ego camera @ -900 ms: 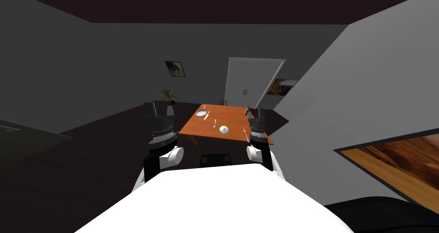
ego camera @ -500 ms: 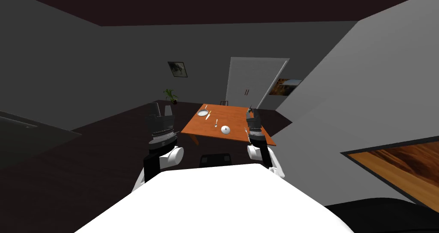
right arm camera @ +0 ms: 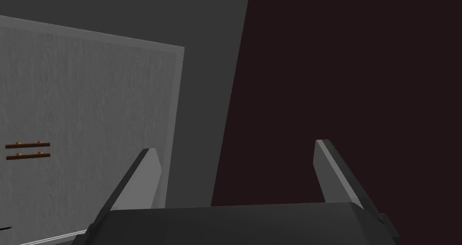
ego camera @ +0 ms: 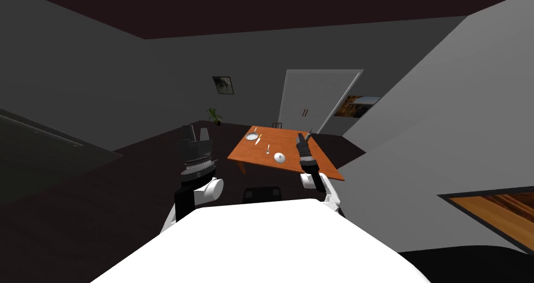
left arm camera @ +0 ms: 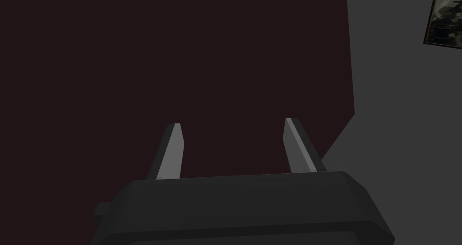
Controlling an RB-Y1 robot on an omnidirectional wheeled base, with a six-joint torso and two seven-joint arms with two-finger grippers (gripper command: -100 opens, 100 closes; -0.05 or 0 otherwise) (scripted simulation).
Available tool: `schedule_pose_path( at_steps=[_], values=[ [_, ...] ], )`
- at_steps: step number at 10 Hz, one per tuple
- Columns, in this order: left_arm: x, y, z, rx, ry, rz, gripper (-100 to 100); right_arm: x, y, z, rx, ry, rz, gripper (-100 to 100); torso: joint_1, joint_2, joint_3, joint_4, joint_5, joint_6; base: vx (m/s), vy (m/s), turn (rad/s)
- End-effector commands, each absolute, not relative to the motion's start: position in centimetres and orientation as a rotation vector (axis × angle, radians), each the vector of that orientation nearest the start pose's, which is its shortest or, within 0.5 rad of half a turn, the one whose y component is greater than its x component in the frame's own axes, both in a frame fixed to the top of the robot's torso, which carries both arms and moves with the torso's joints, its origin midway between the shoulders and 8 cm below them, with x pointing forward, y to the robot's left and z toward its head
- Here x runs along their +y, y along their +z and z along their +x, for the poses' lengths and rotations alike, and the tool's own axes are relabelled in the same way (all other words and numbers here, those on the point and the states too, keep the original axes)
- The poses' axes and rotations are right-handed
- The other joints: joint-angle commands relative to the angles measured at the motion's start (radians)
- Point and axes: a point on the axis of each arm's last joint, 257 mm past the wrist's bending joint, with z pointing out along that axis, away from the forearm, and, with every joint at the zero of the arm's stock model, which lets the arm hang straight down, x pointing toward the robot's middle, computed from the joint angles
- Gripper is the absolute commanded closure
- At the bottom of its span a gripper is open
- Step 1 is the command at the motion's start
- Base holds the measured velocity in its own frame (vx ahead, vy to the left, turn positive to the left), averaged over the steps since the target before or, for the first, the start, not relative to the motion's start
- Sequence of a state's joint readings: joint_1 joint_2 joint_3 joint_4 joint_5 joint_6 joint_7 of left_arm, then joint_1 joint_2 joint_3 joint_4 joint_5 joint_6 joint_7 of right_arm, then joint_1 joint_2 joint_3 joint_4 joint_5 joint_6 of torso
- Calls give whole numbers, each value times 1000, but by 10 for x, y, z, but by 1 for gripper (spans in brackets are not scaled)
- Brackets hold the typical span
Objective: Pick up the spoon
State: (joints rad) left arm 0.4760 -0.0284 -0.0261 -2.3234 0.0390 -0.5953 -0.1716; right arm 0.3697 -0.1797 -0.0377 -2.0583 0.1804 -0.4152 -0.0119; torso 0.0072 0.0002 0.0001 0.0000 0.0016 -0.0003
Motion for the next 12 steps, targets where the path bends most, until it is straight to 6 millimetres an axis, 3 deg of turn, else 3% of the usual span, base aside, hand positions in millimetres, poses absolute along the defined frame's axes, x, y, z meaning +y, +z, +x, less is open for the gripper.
schedule_pose_path(
  at_steps=[1,5,8,9,12],
  values=[
    [272,67,318,487,-1227,-524,0,-267,-70,422,1034,1062,530,-100,0,0,0,0,0,0,-12,110,138],
    [272,67,318,487,-1227,-524,0,-271,-98,443,1120,979,516,-100,-1,0,0,0,0,0,-6,78,78],
    [272,67,318,487,-1227,-524,0,-279,-138,470,1244,847,488,-100,0,0,0,0,0,0,6,120,154],
    [272,67,318,487,-1227,-524,0,-281,-144,470,1254,843,495,-100,2,-1,-1,0,0,0,16,95,55],
    [272,67,318,487,-1227,-524,0,-297,-189,492,1385,700,471,-100,-1,0,0,0,0,0,1,99,176]
  ],
)
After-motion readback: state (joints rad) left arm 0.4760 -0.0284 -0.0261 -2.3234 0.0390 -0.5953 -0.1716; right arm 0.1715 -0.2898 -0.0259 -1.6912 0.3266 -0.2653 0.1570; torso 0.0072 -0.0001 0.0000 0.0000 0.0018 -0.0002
